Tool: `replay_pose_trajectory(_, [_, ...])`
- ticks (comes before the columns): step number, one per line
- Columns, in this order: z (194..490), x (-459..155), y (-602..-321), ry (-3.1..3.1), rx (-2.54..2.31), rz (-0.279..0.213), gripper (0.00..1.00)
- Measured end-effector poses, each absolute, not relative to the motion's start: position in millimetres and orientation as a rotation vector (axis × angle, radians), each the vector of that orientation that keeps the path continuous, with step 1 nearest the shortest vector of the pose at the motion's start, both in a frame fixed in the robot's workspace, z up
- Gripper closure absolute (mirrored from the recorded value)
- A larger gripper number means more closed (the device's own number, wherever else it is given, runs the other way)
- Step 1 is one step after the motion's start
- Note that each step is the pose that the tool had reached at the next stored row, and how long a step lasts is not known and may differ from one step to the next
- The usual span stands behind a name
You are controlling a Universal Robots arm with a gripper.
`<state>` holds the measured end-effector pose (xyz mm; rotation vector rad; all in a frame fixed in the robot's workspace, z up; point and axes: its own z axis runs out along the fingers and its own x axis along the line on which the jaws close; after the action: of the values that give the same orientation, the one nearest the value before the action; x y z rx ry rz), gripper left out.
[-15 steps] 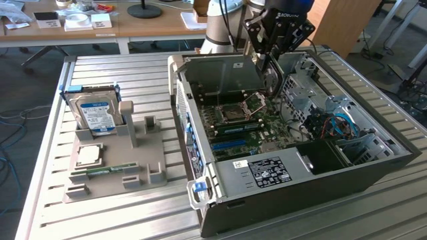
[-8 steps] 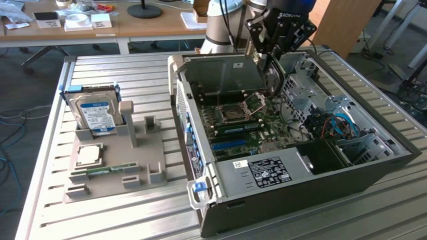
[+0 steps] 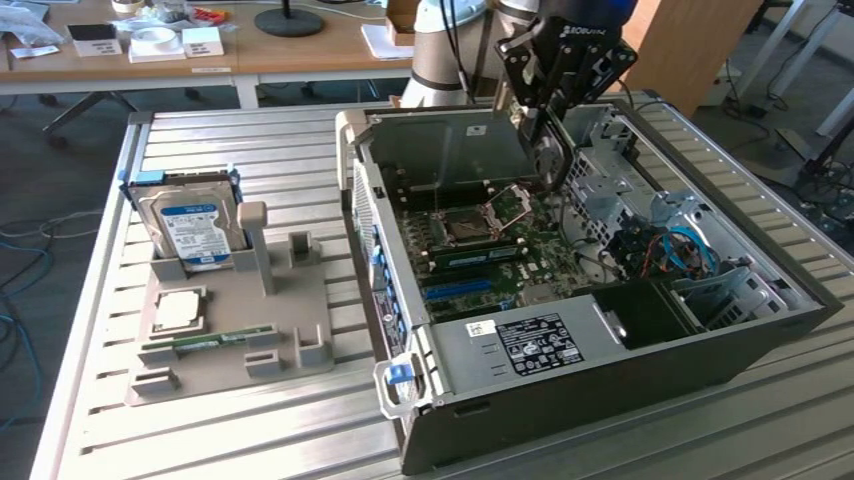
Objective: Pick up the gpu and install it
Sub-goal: 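Pick up the gpu and move the gpu toward the slot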
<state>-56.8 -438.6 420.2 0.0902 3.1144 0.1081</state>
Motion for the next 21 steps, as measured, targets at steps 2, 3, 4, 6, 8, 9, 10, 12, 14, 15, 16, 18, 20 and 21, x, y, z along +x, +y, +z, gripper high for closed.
replay_pose_trajectory(2, [420.1,-53.6,-438.6,3.114,0.09,0.108,0.73])
replay_pose_trajectory(3, [420.1,-51.9,-438.6,3.114,0.09,0.108,0.73])
replay_pose_trajectory(4, [420.0,-49.7,-438.6,3.114,0.09,0.108,0.73])
replay_pose_trajectory(6, [419.9,-44.5,-438.6,3.114,0.09,0.108,0.73])
replay_pose_trajectory(8, [419.8,-39.6,-438.5,3.114,0.09,0.108,0.73])
replay_pose_trajectory(9, [419.8,-37.4,-438.5,3.114,0.09,0.108,0.73])
replay_pose_trajectory(10, [419.8,-35.3,-438.5,3.114,0.09,0.108,0.73])
replay_pose_trajectory(12, [419.8,-34.1,-438.5,3.114,0.09,0.108,0.73])
replay_pose_trajectory(14, [419.8,-33.9,-438.5,3.114,0.09,0.108,0.73])
replay_pose_trajectory(15, [419.8,-33.8,-438.5,3.114,0.09,0.108,0.73])
replay_pose_trajectory(16, [419.8,-33.9,-438.5,3.114,0.09,0.108,0.73])
replay_pose_trajectory(18, [419.7,-33.8,-438.5,3.114,0.09,0.108,0.73])
replay_pose_trajectory(20, [419.7,-33.8,-438.5,3.114,0.09,0.108,0.73])
replay_pose_trajectory(21, [419.7,-33.8,-438.5,3.114,0.09,0.108,0.73])
